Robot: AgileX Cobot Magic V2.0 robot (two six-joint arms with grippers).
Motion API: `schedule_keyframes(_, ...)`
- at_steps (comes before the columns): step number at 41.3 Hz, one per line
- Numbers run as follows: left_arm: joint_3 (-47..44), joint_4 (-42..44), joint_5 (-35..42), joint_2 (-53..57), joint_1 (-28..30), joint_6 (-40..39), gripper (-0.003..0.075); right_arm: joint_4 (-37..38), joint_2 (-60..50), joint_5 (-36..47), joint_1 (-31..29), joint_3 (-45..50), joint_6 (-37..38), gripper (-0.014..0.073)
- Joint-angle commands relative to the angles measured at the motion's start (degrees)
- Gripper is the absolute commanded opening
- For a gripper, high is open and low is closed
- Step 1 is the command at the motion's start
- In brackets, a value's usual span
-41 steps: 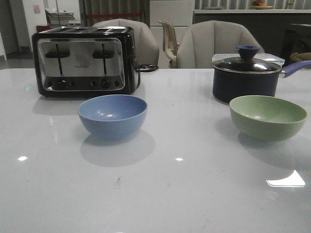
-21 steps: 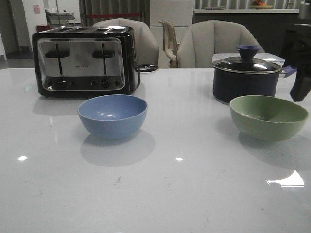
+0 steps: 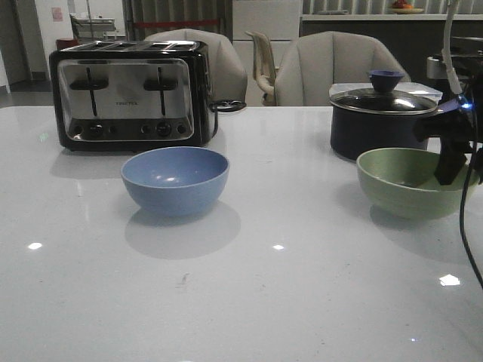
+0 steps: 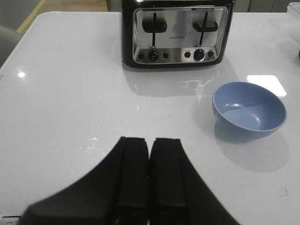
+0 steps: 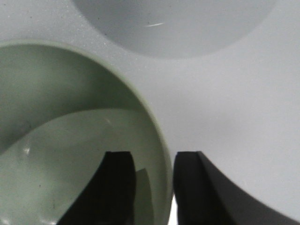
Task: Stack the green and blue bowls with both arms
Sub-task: 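Lower the right gripper onto the rim of the pale green bowl, then grasp the green bowl rim and carry it beside the blue bowl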
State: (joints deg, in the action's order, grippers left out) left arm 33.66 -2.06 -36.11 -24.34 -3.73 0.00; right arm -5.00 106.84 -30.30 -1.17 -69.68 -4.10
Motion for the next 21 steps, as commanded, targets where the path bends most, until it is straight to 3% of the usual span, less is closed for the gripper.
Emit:
schedule_keyframes(1,1.54,-0.49,4.73,-0.83,0.03,-0.50,0.0102,-0.38,-2.84,2.62,-0.45,-1.96,-0.16,0.0198)
schedule_keyframes(13,1.54,-0.49,4.73,-0.83,0.03,-0.50,0.0102,-0.38,-5.20,-0.08,0.01,-1.96,-0.16,0.0040)
schedule_keyframes(21,1.54,-0.49,4.73,-0.83,0.03,-0.50,0.0102,-0.56,-11.22,-2.66,2.23,-1.72,-0.22,0.0034)
